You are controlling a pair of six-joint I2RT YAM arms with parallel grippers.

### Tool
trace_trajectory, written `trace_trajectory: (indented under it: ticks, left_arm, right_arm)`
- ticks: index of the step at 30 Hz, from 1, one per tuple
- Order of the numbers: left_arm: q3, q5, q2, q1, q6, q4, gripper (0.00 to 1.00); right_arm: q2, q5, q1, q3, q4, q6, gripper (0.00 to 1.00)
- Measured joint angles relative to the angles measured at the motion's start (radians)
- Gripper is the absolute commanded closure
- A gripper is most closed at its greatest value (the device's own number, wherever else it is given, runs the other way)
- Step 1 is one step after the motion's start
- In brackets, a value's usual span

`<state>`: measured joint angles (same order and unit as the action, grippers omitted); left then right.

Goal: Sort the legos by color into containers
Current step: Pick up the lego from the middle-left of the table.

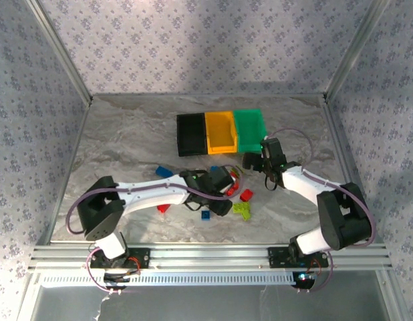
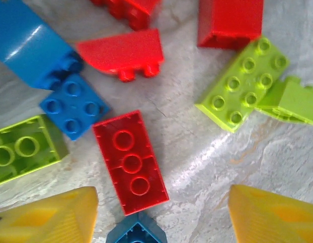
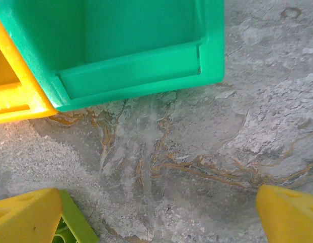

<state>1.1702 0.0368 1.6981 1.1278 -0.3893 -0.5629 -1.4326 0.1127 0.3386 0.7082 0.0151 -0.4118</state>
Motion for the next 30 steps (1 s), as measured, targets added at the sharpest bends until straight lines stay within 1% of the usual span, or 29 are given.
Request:
trace_trajectory:
  ticks: [5, 8, 11, 12, 19, 23, 25, 27, 29, 30]
  left_arm:
    - [0.040, 0.002, 0.076, 0.001, -0.014, -0.051, 0.37]
    - [0.047, 0.003, 0.103, 0.001, -0.029, -0.068, 0.40]
    - [0.060, 0.005, 0.134, 0.004, -0.048, -0.074, 0.41]
    - [0.066, 0.005, 0.147, 0.006, -0.053, -0.073, 0.44]
    - [0.094, 0.019, 0.212, 0.018, -0.081, -0.092, 0.47]
    - [0.100, 0.038, 0.218, 0.019, -0.085, -0.102, 0.61]
    - [0.103, 0.043, 0.219, 0.019, -0.086, -0.107, 0.62]
    - [0.103, 0.054, 0.218, 0.021, -0.081, -0.103, 0.69]
    - [0.102, 0.068, 0.211, 0.029, -0.071, -0.089, 0.71]
    - [0.102, 0.083, 0.204, 0.037, -0.065, -0.085, 0.77]
  right_arm:
    - [0.019, 0.000, -0.003, 0.000, 0.008, 0.000, 0.00]
    - [0.024, 0.000, -0.005, 0.000, 0.012, 0.000, 0.00]
    - [0.028, 0.000, -0.007, 0.000, 0.013, -0.003, 0.00]
    - [0.029, 0.000, -0.007, 0.000, 0.013, -0.003, 0.00]
    - [0.031, 0.000, -0.008, -0.001, 0.013, -0.004, 0.00]
    - [0.031, 0.000, -0.009, -0.001, 0.012, -0.004, 0.00]
    - [0.031, 0.000, -0.009, -0.001, 0.013, -0.004, 0.00]
    - [0.031, 0.000, -0.009, -0.001, 0.013, -0.004, 0.00]
    - [0.031, 0.000, -0.009, 0.000, 0.013, -0.004, 0.00]
    - [0.031, 0.000, -0.009, -0.001, 0.013, -0.004, 0.00]
